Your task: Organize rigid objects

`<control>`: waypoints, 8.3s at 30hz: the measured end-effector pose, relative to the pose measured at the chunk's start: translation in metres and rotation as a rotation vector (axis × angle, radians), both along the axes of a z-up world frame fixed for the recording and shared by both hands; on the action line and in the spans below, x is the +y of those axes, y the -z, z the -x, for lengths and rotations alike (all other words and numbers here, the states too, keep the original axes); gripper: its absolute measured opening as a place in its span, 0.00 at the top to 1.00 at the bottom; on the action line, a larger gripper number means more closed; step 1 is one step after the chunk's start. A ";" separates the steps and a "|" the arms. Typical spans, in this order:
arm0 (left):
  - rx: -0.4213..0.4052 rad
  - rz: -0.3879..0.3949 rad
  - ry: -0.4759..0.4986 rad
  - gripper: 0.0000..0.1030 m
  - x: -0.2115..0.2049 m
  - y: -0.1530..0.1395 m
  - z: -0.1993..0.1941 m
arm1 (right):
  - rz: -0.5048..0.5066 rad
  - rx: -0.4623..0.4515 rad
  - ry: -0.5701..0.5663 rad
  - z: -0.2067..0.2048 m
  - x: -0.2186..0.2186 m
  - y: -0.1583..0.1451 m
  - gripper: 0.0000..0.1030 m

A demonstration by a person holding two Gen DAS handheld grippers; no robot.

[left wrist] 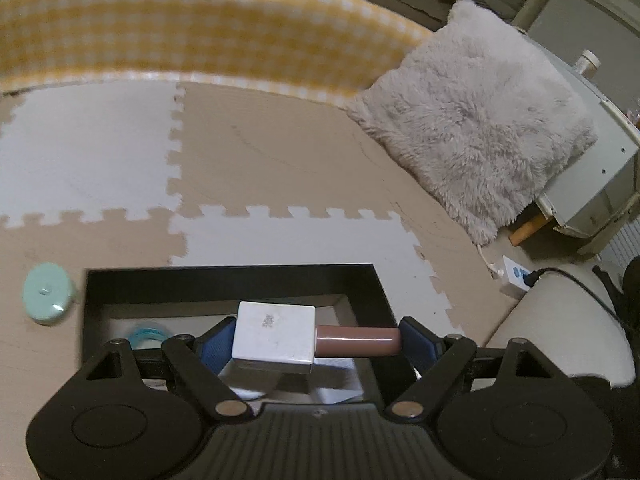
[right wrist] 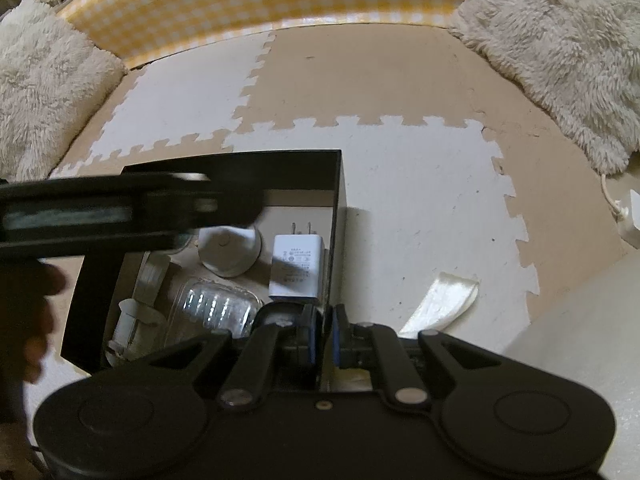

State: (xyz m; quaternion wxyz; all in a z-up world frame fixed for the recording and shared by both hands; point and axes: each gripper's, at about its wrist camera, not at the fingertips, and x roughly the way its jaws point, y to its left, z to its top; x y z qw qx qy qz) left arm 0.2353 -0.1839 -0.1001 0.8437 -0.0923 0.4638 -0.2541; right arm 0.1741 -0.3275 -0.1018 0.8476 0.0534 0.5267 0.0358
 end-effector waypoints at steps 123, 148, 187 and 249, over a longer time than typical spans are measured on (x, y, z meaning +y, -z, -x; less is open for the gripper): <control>-0.262 -0.295 0.012 0.51 0.141 0.060 -0.043 | 0.034 0.017 -0.017 -0.004 0.007 0.008 0.93; -0.289 -0.159 -0.026 0.51 0.123 -0.024 0.000 | -0.021 -0.026 0.042 -0.007 -0.004 0.003 0.94; -0.257 -0.217 0.184 0.14 0.061 -0.007 0.024 | -0.014 -0.023 0.028 -0.008 -0.003 0.002 0.94; -0.423 -0.211 -0.217 0.00 0.167 -0.128 0.244 | 0.114 -0.499 0.074 0.222 0.072 -0.141 0.06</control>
